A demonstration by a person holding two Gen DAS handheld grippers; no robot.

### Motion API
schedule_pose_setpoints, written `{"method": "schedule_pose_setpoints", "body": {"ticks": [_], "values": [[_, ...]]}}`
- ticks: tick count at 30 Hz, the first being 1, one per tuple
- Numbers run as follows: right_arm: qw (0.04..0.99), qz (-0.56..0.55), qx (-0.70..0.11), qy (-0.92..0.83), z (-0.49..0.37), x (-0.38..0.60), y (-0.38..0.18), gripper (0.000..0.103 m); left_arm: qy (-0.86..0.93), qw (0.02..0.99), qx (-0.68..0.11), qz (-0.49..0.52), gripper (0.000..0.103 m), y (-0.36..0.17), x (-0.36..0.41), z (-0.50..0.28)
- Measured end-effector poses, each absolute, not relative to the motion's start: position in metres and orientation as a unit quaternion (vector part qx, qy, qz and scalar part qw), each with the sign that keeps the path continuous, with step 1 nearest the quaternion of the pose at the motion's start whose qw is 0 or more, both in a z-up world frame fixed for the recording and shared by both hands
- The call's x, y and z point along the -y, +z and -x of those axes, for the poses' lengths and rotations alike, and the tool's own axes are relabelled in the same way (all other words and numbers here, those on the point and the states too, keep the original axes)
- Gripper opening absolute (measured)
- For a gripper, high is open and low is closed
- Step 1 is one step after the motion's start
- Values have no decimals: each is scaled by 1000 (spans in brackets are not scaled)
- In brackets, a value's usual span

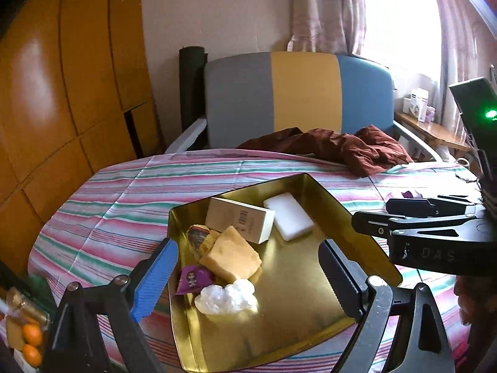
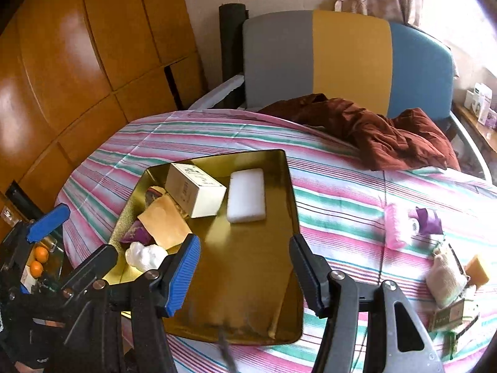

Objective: Organize objects
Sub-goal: 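Withdraw both tools from the tray toward the remaining items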

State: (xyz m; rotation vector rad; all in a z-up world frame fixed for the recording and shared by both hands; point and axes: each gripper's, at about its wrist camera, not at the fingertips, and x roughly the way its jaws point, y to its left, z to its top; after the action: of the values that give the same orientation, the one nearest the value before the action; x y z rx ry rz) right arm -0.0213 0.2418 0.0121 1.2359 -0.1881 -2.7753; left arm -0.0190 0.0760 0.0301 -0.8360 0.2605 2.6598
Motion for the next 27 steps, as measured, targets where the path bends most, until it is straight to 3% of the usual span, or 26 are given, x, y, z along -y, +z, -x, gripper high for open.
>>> {"method": "schedule_pose_setpoints", "body": {"ticks": [18,27], "values": [[1,-409,80,-909,5,-277,3,61,930,198,-120,286,93,29,-92,5],[-56,-426,117,-895,-9,-342,-12,61,918,226,-127,301,93,21,-110,6]]}}
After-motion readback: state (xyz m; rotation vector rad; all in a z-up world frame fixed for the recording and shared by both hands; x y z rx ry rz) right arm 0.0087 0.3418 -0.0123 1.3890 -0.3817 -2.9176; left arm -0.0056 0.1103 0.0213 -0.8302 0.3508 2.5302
